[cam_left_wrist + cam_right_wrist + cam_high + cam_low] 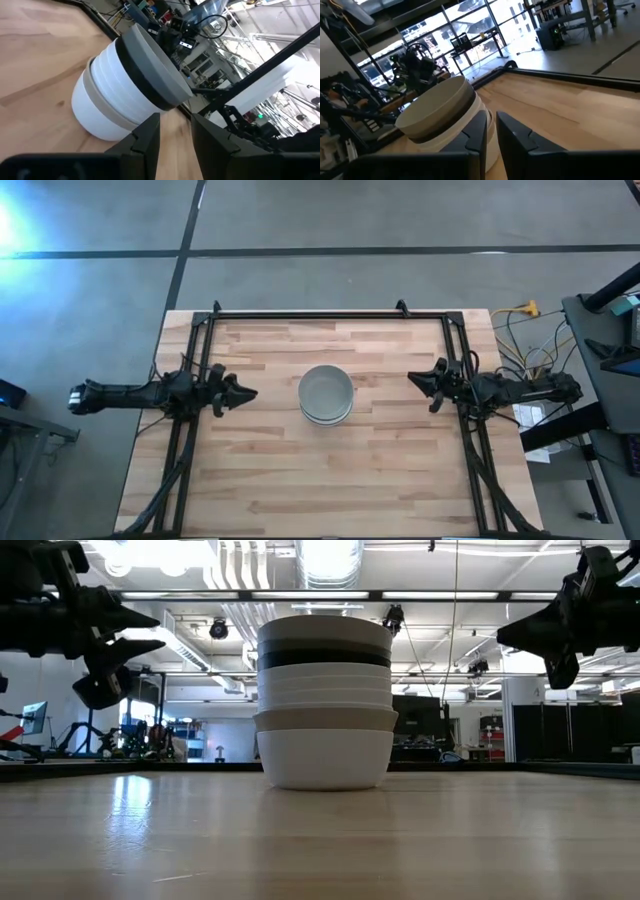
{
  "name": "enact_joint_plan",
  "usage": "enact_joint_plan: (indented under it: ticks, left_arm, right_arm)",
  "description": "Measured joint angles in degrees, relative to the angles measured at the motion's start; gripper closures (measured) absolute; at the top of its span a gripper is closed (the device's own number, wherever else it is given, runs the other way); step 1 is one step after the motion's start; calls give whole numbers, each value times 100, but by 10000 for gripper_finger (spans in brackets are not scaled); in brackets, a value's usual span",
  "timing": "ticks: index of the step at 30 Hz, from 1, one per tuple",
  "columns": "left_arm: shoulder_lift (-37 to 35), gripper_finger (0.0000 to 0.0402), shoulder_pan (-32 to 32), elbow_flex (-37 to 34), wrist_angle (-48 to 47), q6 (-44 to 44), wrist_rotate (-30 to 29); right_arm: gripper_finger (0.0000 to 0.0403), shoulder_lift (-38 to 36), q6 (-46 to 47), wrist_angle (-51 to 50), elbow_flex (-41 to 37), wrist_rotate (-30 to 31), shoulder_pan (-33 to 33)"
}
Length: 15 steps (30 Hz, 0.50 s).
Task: Nest bowls inside each other
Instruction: Return to Home Position
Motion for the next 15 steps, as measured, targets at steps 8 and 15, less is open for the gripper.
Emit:
enact_joint_plan:
  ticks: [8,15]
  left_arm:
    - [188,307,0,-4,-2,0,-3]
    - [299,307,0,-9,-3,0,-15]
  right_arm:
    - [364,0,2,3,0,4,0]
    - [364,0,1,3,0,16,0]
